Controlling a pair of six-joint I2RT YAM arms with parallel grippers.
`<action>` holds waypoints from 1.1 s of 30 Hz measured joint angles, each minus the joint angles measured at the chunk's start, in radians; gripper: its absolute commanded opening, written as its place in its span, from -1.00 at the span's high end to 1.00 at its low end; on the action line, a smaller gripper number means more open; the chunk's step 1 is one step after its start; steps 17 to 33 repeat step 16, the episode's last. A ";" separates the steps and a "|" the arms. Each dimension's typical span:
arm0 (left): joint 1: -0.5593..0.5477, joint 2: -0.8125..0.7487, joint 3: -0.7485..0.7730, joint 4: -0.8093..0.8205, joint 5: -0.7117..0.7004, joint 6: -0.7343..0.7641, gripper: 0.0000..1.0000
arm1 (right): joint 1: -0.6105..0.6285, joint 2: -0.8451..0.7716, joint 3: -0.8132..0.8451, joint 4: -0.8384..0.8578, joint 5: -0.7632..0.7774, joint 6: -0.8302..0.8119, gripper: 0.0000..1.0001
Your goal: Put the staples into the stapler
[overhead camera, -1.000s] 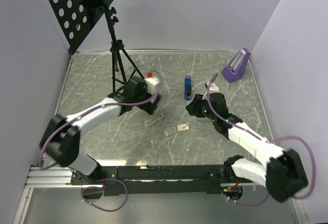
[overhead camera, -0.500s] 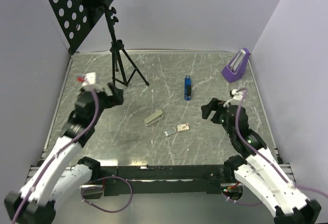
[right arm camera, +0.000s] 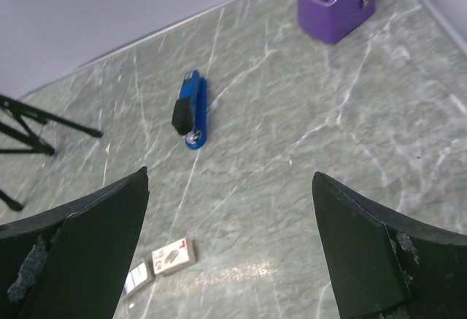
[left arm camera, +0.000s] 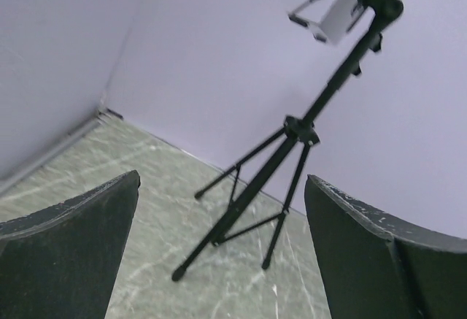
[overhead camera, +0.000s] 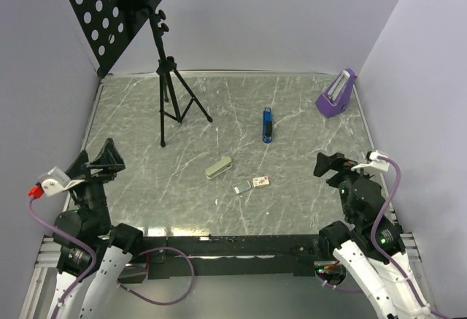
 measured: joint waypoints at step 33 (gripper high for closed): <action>0.001 -0.037 -0.045 0.042 -0.063 0.042 -1.00 | -0.003 -0.057 0.001 -0.004 0.076 -0.017 -0.99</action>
